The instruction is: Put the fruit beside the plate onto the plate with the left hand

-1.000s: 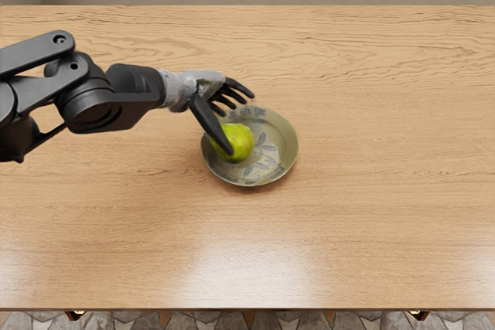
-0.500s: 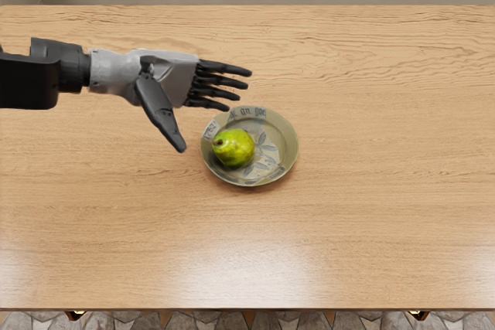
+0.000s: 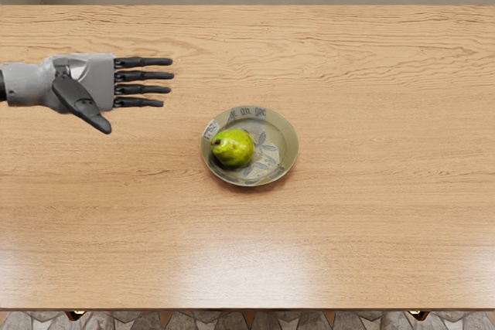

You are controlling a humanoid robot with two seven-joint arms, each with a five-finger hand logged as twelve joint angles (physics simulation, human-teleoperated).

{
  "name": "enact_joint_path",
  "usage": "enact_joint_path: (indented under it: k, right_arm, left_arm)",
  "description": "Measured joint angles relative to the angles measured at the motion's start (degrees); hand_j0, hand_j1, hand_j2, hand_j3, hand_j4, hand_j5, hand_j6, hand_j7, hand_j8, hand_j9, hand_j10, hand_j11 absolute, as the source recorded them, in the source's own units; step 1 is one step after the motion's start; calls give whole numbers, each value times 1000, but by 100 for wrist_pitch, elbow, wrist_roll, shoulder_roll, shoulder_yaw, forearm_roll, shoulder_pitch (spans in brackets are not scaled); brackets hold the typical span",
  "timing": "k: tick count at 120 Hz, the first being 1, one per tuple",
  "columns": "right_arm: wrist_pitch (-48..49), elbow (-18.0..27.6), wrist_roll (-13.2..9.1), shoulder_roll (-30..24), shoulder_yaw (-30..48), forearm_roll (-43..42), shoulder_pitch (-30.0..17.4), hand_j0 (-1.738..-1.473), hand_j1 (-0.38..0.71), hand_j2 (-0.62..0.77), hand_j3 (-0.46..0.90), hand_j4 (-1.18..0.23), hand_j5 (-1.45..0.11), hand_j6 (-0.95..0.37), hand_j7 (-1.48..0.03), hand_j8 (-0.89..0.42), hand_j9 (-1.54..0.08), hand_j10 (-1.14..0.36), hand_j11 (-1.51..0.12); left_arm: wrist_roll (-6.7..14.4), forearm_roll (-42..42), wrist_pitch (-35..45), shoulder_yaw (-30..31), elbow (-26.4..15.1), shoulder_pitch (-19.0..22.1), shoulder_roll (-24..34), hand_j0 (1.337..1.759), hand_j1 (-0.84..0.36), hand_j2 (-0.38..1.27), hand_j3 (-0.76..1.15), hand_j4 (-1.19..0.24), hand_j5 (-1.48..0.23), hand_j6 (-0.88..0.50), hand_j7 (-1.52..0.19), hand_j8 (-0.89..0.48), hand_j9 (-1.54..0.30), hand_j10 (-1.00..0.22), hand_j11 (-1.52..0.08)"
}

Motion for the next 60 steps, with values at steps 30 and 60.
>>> enact_joint_path:
  k: [30, 60]
  right_arm:
    - [1, 0, 0, 0, 0, 0, 0, -1658, -323, -4, 0, -22, -28, -22, -29, -22, -28, -22, -28]
    - [1, 0, 0, 0, 0, 0, 1, -1658, -323, -4, 0, -22, -29, -22, -29, -22, -29, -22, -29]
  left_arm:
    - [0, -18, -2, 16, 51, 356, 649, 1658, 339, 2, 0, -8, -11, -7, -11, -7, -11, -8, -11]
    - [0, -5, -3, 19, 201, 362, 990, 1658, 339, 1, 0, -7, -11, -6, -11, -7, -11, -7, -11]
